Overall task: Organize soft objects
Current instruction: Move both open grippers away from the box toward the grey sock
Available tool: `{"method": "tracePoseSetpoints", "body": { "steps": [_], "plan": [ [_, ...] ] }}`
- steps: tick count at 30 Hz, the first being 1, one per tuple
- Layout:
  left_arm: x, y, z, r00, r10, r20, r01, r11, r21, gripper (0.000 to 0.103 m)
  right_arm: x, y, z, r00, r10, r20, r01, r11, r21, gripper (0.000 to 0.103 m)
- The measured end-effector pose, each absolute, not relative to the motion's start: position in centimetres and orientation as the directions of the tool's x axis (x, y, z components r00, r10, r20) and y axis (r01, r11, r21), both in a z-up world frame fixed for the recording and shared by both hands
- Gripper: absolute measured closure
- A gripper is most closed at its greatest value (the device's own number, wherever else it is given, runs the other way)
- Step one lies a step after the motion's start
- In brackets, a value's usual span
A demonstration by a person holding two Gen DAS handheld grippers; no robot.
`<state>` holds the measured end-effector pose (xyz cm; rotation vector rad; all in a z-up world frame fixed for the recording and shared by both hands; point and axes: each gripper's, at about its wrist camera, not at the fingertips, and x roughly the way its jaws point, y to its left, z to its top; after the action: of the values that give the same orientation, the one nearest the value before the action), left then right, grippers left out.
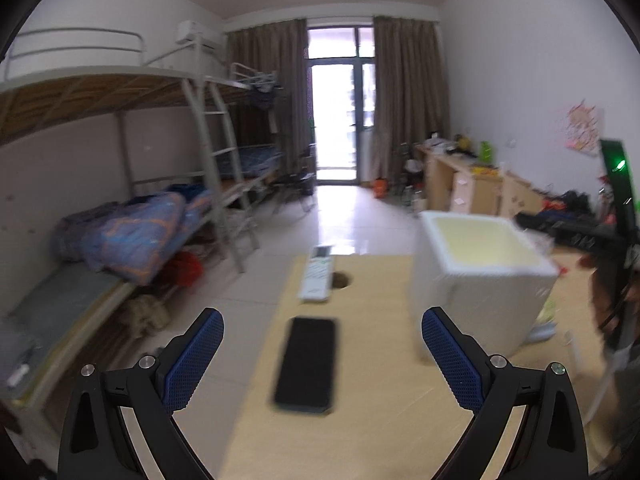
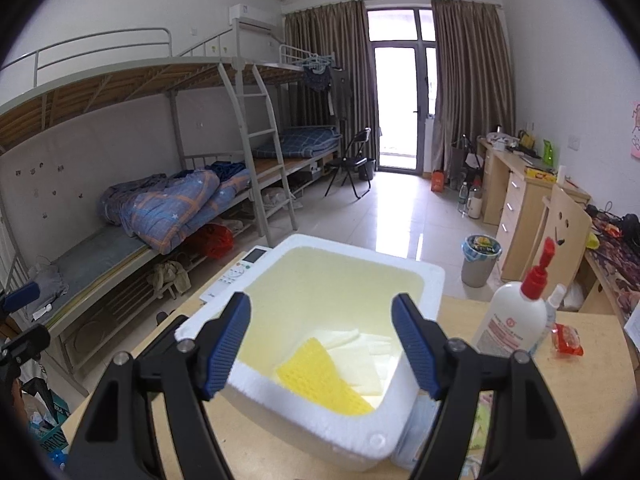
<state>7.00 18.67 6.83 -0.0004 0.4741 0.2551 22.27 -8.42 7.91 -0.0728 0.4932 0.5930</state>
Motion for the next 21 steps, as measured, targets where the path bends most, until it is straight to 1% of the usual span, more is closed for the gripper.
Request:
{"method": "tracePoseSetpoints", "body": {
  "steps": [3, 5, 8, 10, 14, 17, 18, 21],
  "plan": [
    [4.2, 19.2, 6.9, 0.842, 0.318, -0.435, -0.298, 0.947, 0.116, 0.003, 21.1, -8.7, 8.3, 0.719, 0.528, -0.452, -0.561, 0.825, 0.071, 0.026],
    [2.4, 18.9, 6.5, 0.832, 0.355, -0.426, -0.305, 0.935, 0.181, 0.003, 20.2, -8.9, 8.4, 0.721, 0.533, -0.443, -0.567, 0.821, 0.066, 0.026],
    [1.3, 17.7, 5.1, 0.825, 0.377, -0.422, -0.27, 0.917, 0.293, 0.003, 18.9, -9.3, 8.6, 0.723, 0.538, -0.433, -0.573, 0.818, 0.058, 0.026],
    [1.1, 16.9, 3.6, 0.83, 0.356, -0.43, -0.237, 0.922, 0.307, 0.003, 18.0, -10.0, 8.6, 0.729, 0.537, -0.424, -0.572, 0.819, 0.054, 0.026],
    [2.3, 14.3, 1.0, 0.865, 0.215, -0.453, -0.137, 0.97, 0.2, 0.003, 17.0, -11.4, 8.7, 0.745, 0.527, -0.41, -0.556, 0.829, 0.056, 0.026],
    [4.0, 11.7, 0.3, 0.908, 0.111, -0.404, -0.071, 0.991, 0.114, 0.003, 16.4, -13.2, 8.6, 0.764, 0.508, -0.398, -0.528, 0.847, 0.066, 0.026],
    [4.7, 10.8, 0.2, 0.924, 0.074, -0.375, -0.051, 0.996, 0.071, 0.003, 16.1, -13.6, 8.5, 0.77, 0.501, -0.394, -0.521, 0.851, 0.065, 0.026],
    [6.2, 9.5, 0.3, 0.946, -0.001, -0.324, -0.015, 0.999, -0.047, 0.003, 14.9, -15.4, 8.3, 0.798, 0.47, -0.377, -0.486, 0.872, 0.059, 0.026]
  ]
}}
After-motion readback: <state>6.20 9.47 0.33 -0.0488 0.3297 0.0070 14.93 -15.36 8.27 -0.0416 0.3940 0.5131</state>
